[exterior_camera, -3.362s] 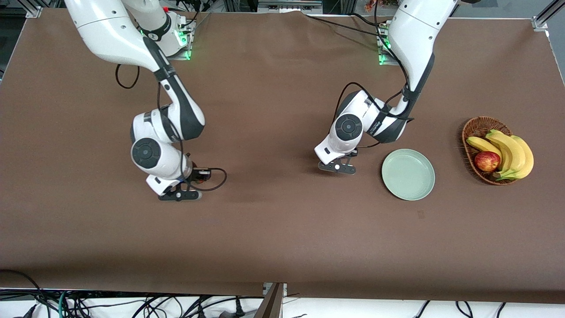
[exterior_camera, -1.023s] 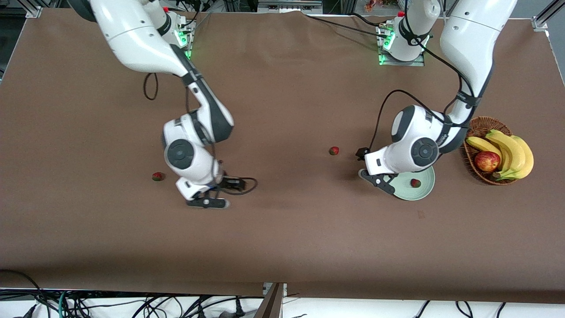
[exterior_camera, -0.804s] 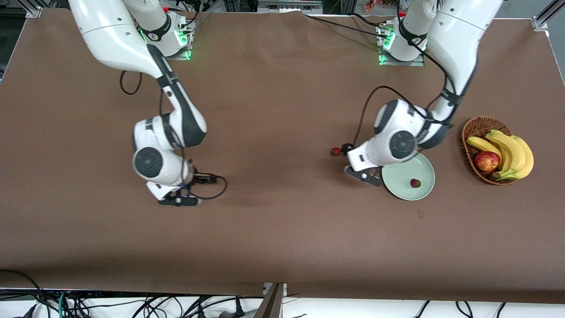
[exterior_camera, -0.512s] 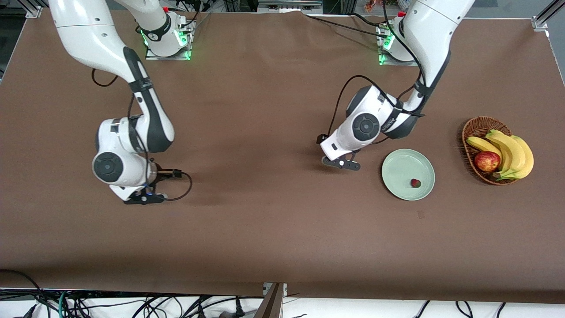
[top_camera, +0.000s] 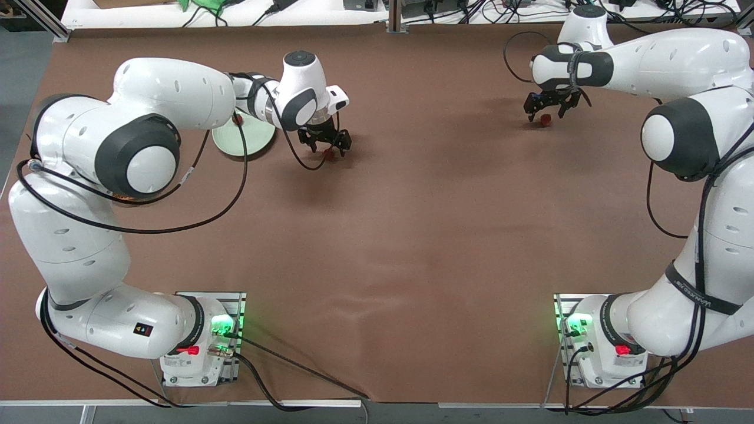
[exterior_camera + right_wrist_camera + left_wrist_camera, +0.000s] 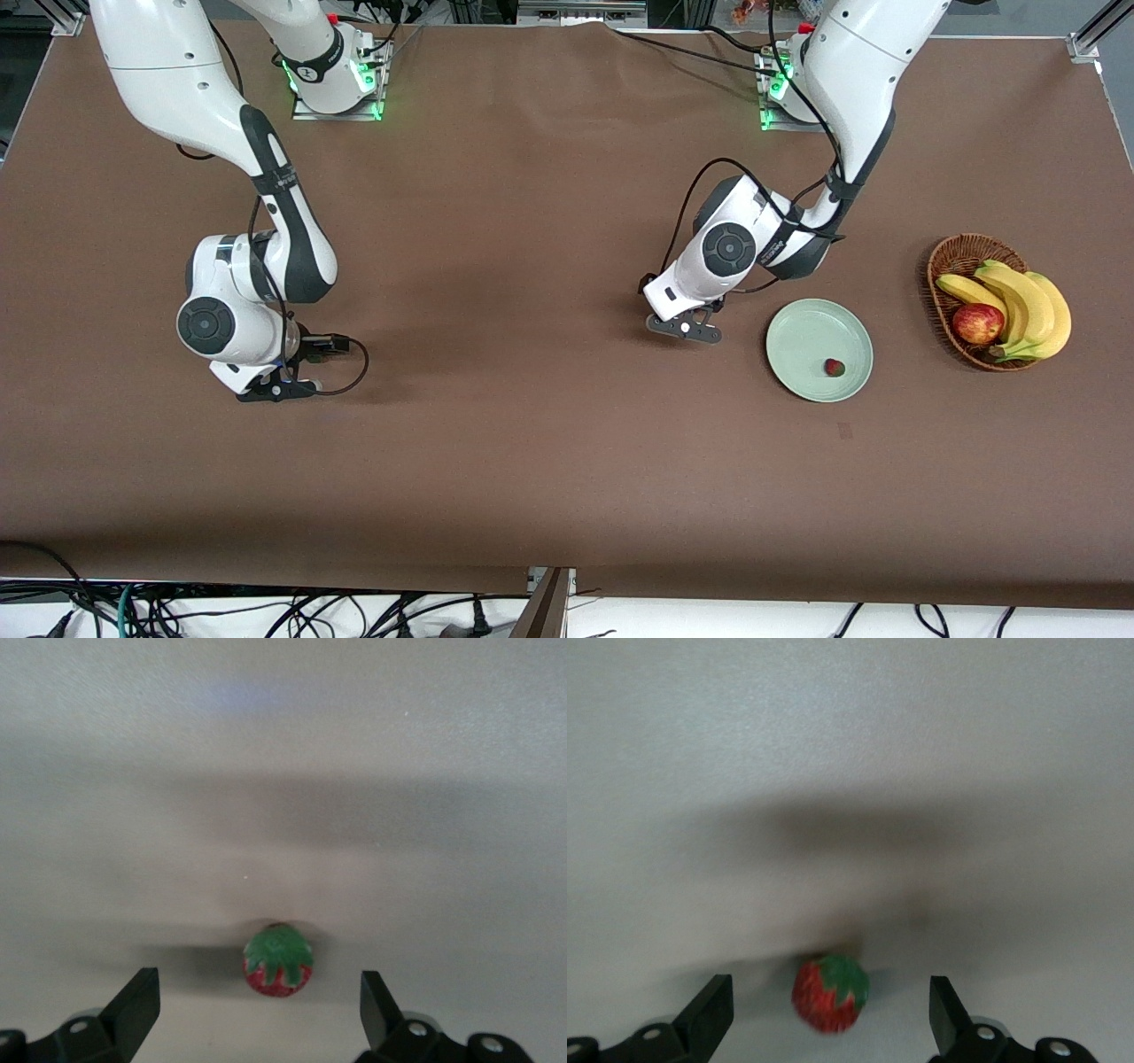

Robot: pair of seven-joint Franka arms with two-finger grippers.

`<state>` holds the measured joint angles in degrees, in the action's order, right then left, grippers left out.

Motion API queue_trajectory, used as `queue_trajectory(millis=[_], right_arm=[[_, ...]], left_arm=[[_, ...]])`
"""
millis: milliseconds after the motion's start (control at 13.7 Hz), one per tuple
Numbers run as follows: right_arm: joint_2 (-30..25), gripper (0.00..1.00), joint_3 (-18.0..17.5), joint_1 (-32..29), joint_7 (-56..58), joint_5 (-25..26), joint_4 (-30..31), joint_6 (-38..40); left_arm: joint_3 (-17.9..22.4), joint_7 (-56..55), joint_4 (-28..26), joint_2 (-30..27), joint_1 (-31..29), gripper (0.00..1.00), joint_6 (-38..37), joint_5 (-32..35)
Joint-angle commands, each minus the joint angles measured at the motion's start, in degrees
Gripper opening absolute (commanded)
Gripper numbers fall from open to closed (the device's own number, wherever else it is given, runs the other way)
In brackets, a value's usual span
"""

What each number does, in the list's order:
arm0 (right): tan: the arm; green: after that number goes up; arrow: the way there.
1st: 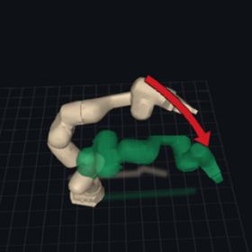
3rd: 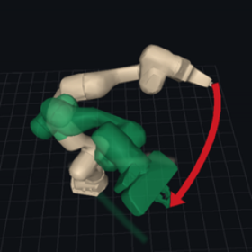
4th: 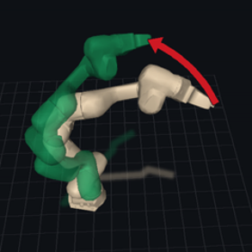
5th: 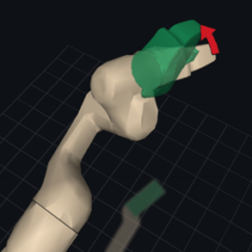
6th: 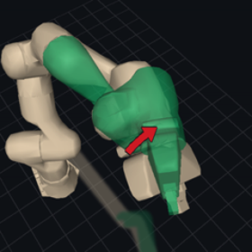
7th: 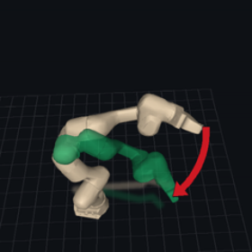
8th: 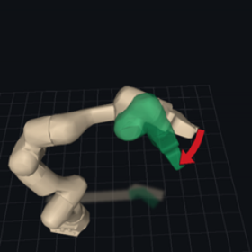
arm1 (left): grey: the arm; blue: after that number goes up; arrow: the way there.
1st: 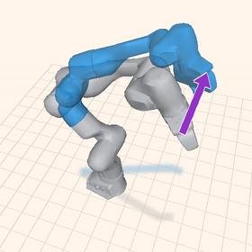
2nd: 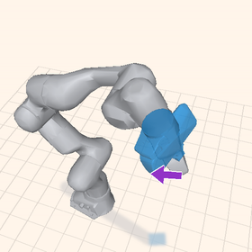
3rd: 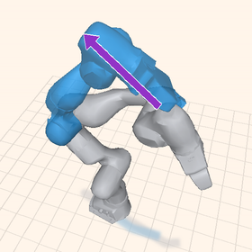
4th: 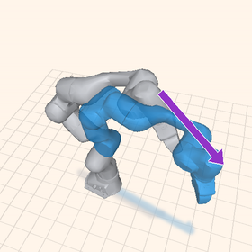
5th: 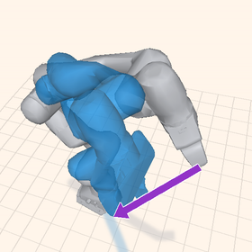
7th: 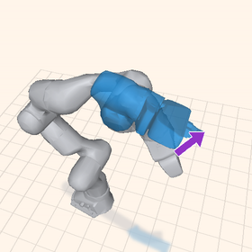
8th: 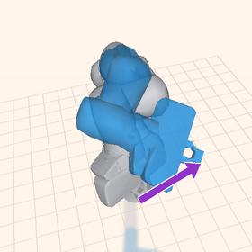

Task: Collect all strawberries into plate
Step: 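Grasp the mid-table strawberry with the left gripper while the right grasps the last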

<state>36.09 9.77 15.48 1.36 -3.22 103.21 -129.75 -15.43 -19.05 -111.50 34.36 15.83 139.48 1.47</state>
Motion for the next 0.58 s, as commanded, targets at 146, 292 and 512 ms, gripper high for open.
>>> queue_trajectory(millis=[146,292,512], right_arm=[[-2.25,0.09,-0.01,-1.42,7.33,-0.03,2.96,-1.56],[-2.25,0.0,0.17,-1.5,7.52,-0.3,2.96,-1.64],[-1.99,0.0,0.17,-1.5,7.52,-0.56,2.96,-1.99]], left_arm=[[0.23,-0.47,-0.48,-0.87,0.43,0.0,1.06,3.08],[0.31,-0.38,0.75,-1.66,0.17,0.0,-3.58,4.85],[0.58,3.12,1.89,-3.85,-1.41,0.0,-8.33,4.85]])
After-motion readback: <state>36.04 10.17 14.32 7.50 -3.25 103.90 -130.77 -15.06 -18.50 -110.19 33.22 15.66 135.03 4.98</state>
